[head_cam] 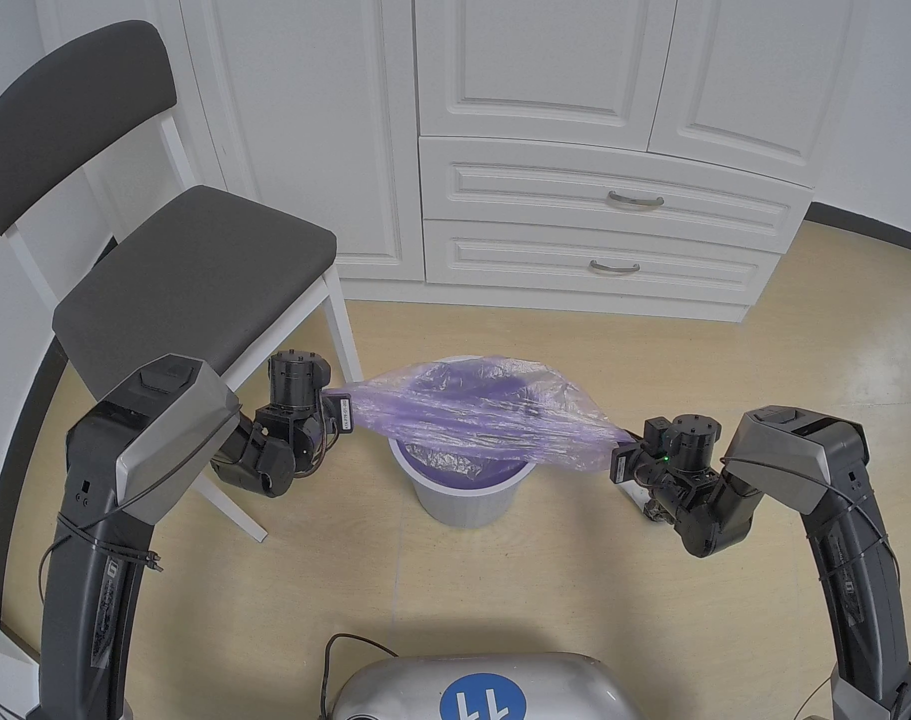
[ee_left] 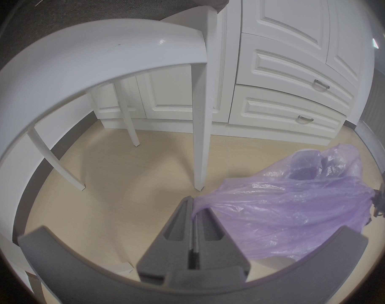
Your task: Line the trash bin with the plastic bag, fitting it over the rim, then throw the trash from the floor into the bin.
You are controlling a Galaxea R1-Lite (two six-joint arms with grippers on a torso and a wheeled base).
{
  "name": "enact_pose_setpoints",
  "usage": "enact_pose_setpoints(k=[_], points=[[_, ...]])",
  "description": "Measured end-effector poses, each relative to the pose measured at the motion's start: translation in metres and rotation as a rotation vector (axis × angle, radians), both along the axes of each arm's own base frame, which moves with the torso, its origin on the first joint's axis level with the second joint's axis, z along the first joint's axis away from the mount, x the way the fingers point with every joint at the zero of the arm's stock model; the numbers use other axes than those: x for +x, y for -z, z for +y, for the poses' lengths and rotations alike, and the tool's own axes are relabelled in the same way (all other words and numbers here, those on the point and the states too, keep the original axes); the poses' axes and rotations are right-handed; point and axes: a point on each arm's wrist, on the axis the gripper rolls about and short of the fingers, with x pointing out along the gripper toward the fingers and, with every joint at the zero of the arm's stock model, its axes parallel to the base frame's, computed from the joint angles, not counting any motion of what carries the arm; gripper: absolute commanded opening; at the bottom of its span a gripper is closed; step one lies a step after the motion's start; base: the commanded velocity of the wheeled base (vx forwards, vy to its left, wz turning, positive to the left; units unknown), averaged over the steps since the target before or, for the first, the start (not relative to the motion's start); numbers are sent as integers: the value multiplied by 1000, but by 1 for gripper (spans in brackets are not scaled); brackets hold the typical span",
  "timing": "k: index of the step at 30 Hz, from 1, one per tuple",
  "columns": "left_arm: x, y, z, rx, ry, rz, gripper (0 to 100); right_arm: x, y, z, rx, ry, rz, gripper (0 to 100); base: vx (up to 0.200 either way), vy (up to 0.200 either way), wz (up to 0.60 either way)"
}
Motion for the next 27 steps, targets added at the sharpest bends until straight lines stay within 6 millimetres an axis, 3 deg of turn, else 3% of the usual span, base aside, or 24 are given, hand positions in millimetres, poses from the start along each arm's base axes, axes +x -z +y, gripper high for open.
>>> enact_pose_setpoints(k=[7, 15, 21, 27], points=[[-8, 3, 5, 3, 40, 27, 0, -19, -11, -3, -29, -56, 46, 0, 0, 0, 0], [-34, 4, 12, 21, 198, 98, 0, -36, -16, -5, -90, -114, 83, 0, 0, 0, 0], [-52, -2, 20, 50, 289, 130, 0, -59, -16, -10, -176, -215, 136, 0, 0, 0, 0], [-63, -11, 27, 53, 336, 148, 0, -70, -24, -16, -217, -228, 145, 0, 0, 0, 0]])
